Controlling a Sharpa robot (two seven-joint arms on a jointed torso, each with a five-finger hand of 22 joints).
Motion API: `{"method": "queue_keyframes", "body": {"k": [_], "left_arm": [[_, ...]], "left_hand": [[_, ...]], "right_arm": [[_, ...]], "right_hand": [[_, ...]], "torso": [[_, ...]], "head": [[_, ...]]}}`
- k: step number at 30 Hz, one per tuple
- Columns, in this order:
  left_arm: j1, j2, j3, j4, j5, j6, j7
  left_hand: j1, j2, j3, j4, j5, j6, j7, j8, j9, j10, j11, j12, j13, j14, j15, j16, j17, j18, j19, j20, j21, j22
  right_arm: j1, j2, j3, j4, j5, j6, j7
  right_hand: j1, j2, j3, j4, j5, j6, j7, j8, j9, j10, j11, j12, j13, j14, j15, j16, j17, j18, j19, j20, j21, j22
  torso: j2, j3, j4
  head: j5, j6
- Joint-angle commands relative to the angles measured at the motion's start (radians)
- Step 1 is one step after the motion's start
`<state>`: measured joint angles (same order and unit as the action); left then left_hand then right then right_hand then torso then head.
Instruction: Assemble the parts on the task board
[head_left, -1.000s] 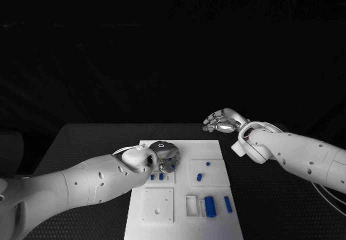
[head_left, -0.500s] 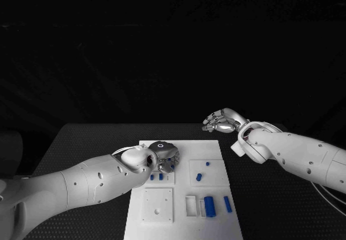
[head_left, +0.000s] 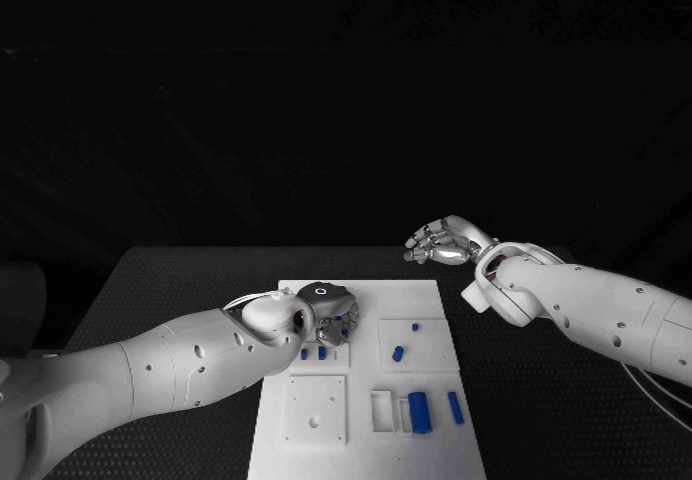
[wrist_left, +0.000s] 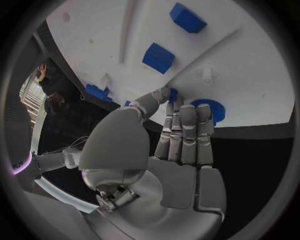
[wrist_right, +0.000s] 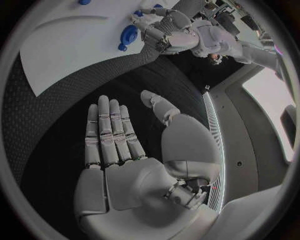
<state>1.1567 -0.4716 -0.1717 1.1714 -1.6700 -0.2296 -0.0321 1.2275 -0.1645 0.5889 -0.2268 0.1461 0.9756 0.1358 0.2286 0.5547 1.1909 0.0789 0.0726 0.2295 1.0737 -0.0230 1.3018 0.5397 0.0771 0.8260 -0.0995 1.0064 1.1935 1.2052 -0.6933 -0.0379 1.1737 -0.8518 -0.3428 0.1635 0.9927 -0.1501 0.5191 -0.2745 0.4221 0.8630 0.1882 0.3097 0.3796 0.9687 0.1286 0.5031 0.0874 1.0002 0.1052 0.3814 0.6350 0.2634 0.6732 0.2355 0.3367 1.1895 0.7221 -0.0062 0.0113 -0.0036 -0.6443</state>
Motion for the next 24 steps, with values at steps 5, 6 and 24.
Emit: {"method": "queue_keyframes", "body": {"k": [5, 6, 24], "left_arm": [[-0.005, -0.001, -0.004, -0.006, -0.018, 0.039, -0.032], [-0.005, -0.002, -0.004, -0.006, -0.018, 0.040, -0.034], [-0.005, -0.018, -0.004, 0.007, -0.026, 0.023, -0.041]], "left_hand": [[0.008, -0.002, 0.003, 0.001, 0.006, 0.006, -0.005, 0.007, -0.002, -0.014, 0.018, 0.008, 0.000, 0.002, 0.007, 0.003, -0.001, 0.022, 0.011, -0.014, -0.005, -0.001], [0.010, -0.001, 0.004, 0.000, 0.007, 0.005, -0.005, 0.007, -0.002, -0.012, 0.017, 0.009, 0.000, 0.002, 0.006, 0.003, -0.002, 0.022, 0.012, -0.014, -0.005, -0.001], [0.006, -0.056, 0.001, 0.009, 0.011, -0.021, 0.006, -0.003, -0.015, -0.086, 0.040, 0.001, -0.027, -0.004, 0.029, 0.006, -0.007, 0.034, 0.017, 0.005, -0.010, 0.001]], "right_arm": [[-0.001, 0.004, 0.000, -0.002, -0.003, 0.015, 0.011], [-0.001, 0.004, 0.000, -0.003, -0.002, 0.015, 0.011], [-0.001, 0.005, 0.000, -0.004, -0.002, 0.016, 0.011]], "right_hand": [[-0.005, 0.005, -0.003, 0.000, 0.005, -0.007, 0.002, 0.003, -0.001, 0.001, 0.003, 0.005, -0.001, -0.007, -0.001, -0.005, 0.001, -0.006, -0.008, 0.003, -0.007, 0.001], [-0.005, 0.005, -0.003, 0.000, 0.005, -0.007, 0.002, 0.003, -0.001, 0.001, 0.003, 0.005, -0.001, -0.007, -0.001, -0.005, 0.001, -0.006, -0.007, 0.003, -0.007, 0.001], [-0.005, 0.005, -0.003, 0.000, 0.005, -0.007, 0.002, 0.003, -0.001, 0.001, 0.003, 0.005, -0.002, -0.007, -0.001, -0.005, 0.002, -0.006, -0.007, 0.003, -0.008, 0.002]], "torso": [[0.000, 0.0004, -0.0002], [0.000, 0.0003, 0.0000], [0.000, -0.0002, 0.0000]], "head": [[0.002, 0.000], [0.002, 0.000], [0.002, -0.003]]}}
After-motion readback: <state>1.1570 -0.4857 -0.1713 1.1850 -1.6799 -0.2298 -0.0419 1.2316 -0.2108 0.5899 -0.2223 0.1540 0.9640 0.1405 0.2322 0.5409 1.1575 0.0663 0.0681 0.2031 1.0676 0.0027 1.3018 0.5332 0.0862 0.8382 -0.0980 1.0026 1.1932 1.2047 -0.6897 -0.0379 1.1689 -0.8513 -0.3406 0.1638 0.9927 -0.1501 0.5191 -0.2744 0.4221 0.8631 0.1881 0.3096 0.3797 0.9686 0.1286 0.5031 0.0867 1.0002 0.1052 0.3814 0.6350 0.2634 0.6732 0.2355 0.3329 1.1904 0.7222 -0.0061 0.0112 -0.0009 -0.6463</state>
